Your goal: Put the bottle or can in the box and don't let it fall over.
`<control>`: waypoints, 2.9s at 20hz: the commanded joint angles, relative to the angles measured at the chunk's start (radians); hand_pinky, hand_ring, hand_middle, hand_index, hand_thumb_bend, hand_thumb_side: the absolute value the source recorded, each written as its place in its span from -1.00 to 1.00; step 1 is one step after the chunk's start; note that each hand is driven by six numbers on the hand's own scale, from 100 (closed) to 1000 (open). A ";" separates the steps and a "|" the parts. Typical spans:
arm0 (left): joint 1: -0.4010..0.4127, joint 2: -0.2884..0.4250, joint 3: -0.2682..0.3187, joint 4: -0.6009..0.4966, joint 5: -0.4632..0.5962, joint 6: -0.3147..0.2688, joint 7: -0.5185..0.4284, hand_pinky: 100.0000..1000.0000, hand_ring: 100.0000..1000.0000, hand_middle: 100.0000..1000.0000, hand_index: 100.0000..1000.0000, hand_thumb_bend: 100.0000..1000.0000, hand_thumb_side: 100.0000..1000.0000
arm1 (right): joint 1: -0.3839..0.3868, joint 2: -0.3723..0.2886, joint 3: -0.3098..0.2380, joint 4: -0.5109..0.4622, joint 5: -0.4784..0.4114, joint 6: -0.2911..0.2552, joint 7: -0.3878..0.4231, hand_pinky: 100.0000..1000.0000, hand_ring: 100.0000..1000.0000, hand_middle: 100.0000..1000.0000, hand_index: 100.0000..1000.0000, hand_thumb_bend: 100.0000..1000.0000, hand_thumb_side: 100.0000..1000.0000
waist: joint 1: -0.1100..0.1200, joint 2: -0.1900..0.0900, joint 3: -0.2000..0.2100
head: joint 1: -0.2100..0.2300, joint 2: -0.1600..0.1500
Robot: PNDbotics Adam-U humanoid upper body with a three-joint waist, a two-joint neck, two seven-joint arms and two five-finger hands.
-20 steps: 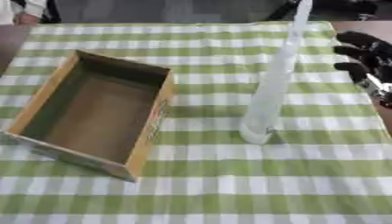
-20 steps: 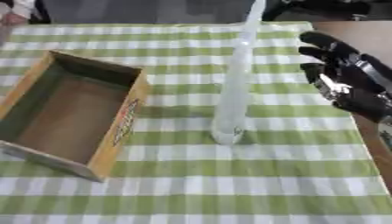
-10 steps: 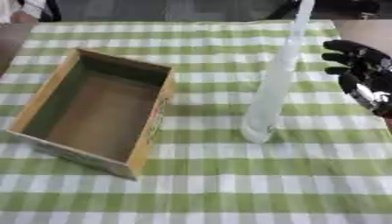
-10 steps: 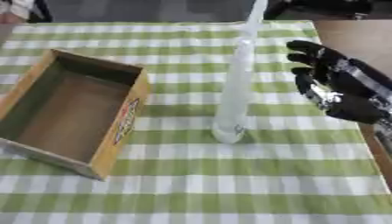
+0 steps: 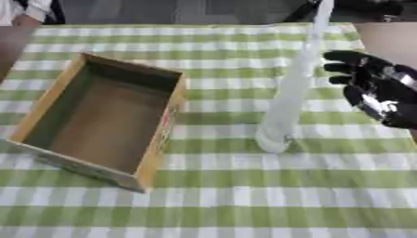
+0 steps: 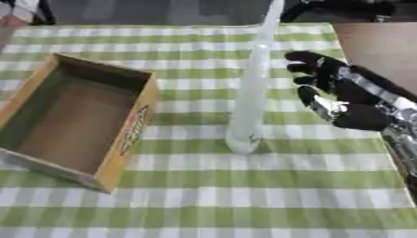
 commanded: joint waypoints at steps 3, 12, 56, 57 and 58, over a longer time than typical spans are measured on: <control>-0.002 0.028 0.007 -0.018 0.002 0.002 -0.004 1.00 0.53 0.92 0.66 -1.00 0.68 | -0.024 -0.033 0.005 0.022 -0.001 0.010 0.012 0.91 1.00 1.00 1.00 -1.00 -0.10 | 0.001 -0.012 0.002 | -0.002 -0.012; -0.003 0.028 0.005 -0.017 0.003 0.001 -0.006 1.00 0.53 0.92 0.66 -1.00 0.67 | -0.047 -0.031 0.018 0.045 -0.005 0.028 0.044 0.92 1.00 1.00 1.00 -1.00 -0.06 | 0.005 -0.012 0.003 | -0.006 -0.015; -0.004 0.020 0.001 -0.015 0.002 0.004 -0.014 1.00 0.52 0.92 0.66 -1.00 0.69 | -0.183 0.012 0.088 0.071 -0.019 0.064 0.135 0.95 1.00 1.00 1.00 -1.00 -0.03 | 0.001 -0.002 0.021 | -0.016 -0.031; -0.004 0.019 0.001 -0.015 0.002 0.004 -0.014 1.00 0.52 0.92 0.66 -1.00 0.69 | -0.186 0.013 0.090 0.073 -0.017 0.066 0.134 0.95 1.00 1.00 1.00 -1.00 -0.03 | 0.001 -0.002 0.022 | -0.016 -0.032; -0.004 0.019 0.000 -0.015 0.002 0.004 -0.015 1.00 0.52 0.92 0.66 -1.00 0.69 | -0.189 0.015 0.091 0.075 -0.016 0.067 0.134 0.95 1.00 1.00 1.00 -1.00 -0.03 | 0.000 -0.002 0.022 | -0.016 -0.033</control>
